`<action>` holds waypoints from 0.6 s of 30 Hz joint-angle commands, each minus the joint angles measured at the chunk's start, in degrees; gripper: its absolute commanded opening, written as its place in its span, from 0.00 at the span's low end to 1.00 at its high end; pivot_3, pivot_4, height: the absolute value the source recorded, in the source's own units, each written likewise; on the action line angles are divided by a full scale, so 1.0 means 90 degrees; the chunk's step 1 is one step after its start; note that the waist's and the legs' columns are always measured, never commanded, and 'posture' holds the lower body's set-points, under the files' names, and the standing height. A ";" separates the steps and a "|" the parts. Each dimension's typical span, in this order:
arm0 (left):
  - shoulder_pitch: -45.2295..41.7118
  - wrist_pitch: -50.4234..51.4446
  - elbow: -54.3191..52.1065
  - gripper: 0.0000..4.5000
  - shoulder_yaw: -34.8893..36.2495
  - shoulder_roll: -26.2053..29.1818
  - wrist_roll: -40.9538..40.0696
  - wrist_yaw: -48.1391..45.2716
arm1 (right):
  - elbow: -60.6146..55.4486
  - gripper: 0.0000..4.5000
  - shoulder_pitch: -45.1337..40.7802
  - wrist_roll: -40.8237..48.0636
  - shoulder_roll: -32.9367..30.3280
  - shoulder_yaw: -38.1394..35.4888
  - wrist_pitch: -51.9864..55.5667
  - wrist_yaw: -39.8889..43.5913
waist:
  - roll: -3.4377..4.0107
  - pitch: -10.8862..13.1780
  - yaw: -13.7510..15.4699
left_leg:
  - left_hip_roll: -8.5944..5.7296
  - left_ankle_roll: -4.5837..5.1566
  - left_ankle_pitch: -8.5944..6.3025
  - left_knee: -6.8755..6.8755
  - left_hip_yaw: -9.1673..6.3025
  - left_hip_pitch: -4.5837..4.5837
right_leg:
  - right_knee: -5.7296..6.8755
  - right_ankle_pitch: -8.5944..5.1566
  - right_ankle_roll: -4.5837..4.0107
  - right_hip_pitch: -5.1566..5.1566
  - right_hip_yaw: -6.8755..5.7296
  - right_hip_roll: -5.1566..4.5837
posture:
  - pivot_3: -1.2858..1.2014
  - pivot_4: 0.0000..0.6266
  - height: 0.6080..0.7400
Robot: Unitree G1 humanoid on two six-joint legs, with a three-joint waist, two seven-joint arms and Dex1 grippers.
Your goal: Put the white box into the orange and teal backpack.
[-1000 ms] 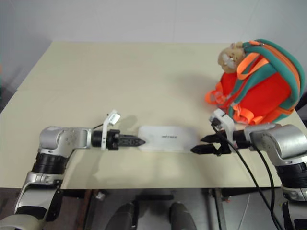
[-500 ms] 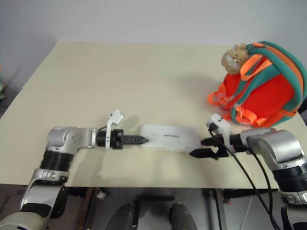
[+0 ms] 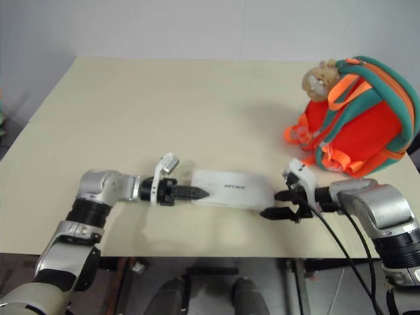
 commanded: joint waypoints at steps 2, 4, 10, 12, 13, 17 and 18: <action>-0.0041 0.0168 0.0123 1.00 -0.0239 -0.0017 -0.0001 -0.0229 | -0.0204 1.00 0.0174 0.0030 -0.0130 -0.0234 -0.0193 0.0088 | 0.0000 0.0000 -0.0002 | 0.0000 0.0000 0.0000 -0.0001 0.0000 0.0000 | 0.0000 -0.0001 0.0000 -0.0001 0.0000 0.0000 | 0.52 0.24 1.00; -0.0054 0.0220 0.0148 1.00 -0.0245 -0.0029 -0.0023 -0.0273 | -0.0214 1.00 0.0239 0.0025 -0.0172 -0.0264 -0.0312 0.0162 | 0.0000 0.0000 -0.0002 | 0.0000 0.0000 0.0000 -0.0002 0.0000 0.0000 | 0.0000 -0.0001 0.0000 -0.0001 0.0000 0.0000 | 0.52 0.24 1.00; -0.0013 0.0528 0.0091 1.00 -0.0215 -0.0139 -0.0165 -0.0342 | -0.0070 1.00 0.0365 -0.0097 -0.0370 -0.0273 -0.0702 0.0457 | 0.0000 0.0000 -0.0004 | 0.0000 0.0000 0.0000 -0.0002 0.0001 0.0000 | 0.0001 -0.0001 0.0000 -0.0002 0.0001 0.0000 | 0.52 0.24 1.00; -0.0010 0.0584 0.0101 1.00 -0.0172 -0.0176 -0.0176 -0.0326 | -0.0033 1.00 0.0393 -0.0128 -0.0420 -0.0276 -0.0777 0.0512 | 0.0000 0.0000 -0.0003 | 0.0000 0.0000 0.0000 -0.0002 0.0002 0.0000 | 0.0001 -0.0001 0.0001 -0.0003 0.0001 0.0000 | 0.52 0.24 1.00; -0.0015 0.0579 0.0126 1.00 -0.0158 -0.0194 -0.0160 -0.0317 | -0.0021 1.00 0.0407 -0.0133 -0.0439 -0.0282 -0.0803 0.0530 | 0.0000 0.0000 -0.0004 | 0.0000 0.0000 0.0000 -0.0001 0.0002 0.0000 | 0.0001 -0.0001 0.0001 -0.0003 0.0001 0.0000 | 0.52 0.24 1.00; -0.0075 0.0528 0.0427 0.87 0.0093 -0.0361 -0.0097 -0.0121 | -0.0072 1.00 0.0528 -0.0143 -0.0490 -0.0339 -0.0837 0.0560 | 0.0000 0.0000 -0.0002 | 0.0000 0.0000 0.0000 0.0000 0.0001 0.0000 | 0.0004 -0.0001 0.0001 -0.0003 0.0001 0.0000 | 0.52 0.24 1.00; -0.0086 0.0528 0.0481 0.80 0.0150 -0.0394 -0.0097 -0.0072 | -0.0085 1.00 0.0551 -0.0142 -0.0494 -0.0351 -0.0839 0.0562 | 0.0000 0.0000 -0.0002 | 0.0000 0.0000 0.0000 0.0001 0.0001 0.0000 | 0.0004 -0.0001 0.0001 -0.0003 0.0001 0.0000 | 0.52 0.24 1.00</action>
